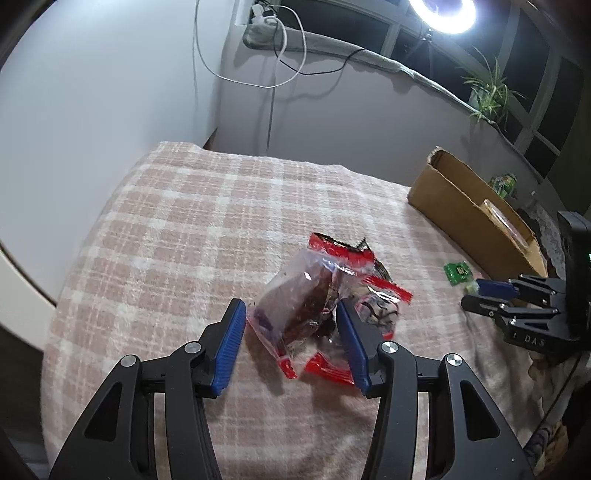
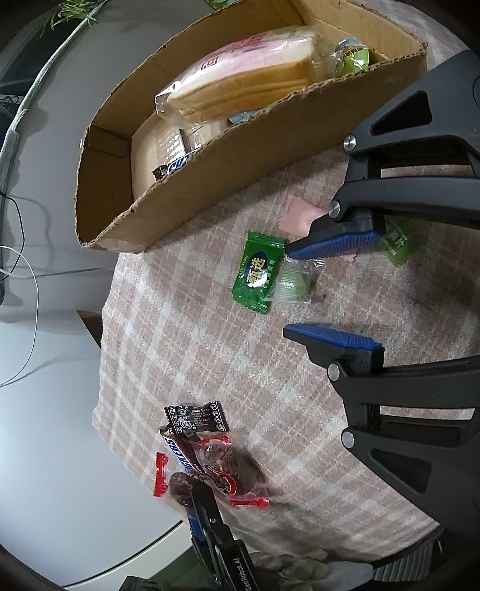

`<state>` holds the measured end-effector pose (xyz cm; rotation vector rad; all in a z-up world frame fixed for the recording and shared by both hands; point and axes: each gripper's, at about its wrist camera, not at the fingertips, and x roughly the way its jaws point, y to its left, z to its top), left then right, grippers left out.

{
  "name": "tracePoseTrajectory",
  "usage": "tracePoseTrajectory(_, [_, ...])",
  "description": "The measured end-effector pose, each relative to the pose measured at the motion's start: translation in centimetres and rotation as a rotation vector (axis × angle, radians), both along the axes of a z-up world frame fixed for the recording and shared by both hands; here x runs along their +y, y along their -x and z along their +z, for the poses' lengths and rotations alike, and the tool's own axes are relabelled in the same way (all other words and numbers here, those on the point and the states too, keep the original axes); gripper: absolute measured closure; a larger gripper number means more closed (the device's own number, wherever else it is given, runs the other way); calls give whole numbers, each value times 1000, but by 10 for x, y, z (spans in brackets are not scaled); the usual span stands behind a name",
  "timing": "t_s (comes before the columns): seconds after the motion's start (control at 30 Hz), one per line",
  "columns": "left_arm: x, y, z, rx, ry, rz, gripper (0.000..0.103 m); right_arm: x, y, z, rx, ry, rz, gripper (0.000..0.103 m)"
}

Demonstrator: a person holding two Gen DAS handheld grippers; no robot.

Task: Organize snacks
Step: 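Move the left tool to the red-trimmed clear candy bag, then close the left tool on the red-trimmed candy bag and lift it, then carry the candy bag with the left tool into the box and release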

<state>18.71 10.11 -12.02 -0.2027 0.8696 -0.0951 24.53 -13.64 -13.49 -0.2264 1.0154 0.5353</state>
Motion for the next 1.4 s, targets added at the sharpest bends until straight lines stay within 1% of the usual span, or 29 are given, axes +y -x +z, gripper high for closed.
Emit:
tracePoseTrajectory(0.07, [2,-2,-1,-3,4,3,53,-1,0,0,-7,8,-7,76])
tracePoseTrajectory(0.17, [2,-4,-3,-9,8,2,53,-3,-2,1,-1,-2,-7,78])
tracePoseTrajectory(0.27, [2,-4,-4,-25,15,3,58,-5,-2,1,1,-5,-9,79])
tracePoseTrajectory(0.37, [2,-3,-3,-36,12,8,61,-4,-1,3,1,-12,-8,79])
tracePoseTrajectory(0.73, [8,9,8,-65,22,33,62,-7,12,23,-24,-54,-3,79])
tracePoseTrajectory(0.97, [6,17,22,-90,33,36,62,-17,19,40,-50,-86,-9,79])
tracePoseTrajectory(1.2, [-11,16,40,-121,46,2,62,-35,22,61,-85,-120,-31,79])
tracePoseTrajectory(1.4, [-31,3,52,-144,61,-29,62,-62,17,75,-106,-156,-82,79])
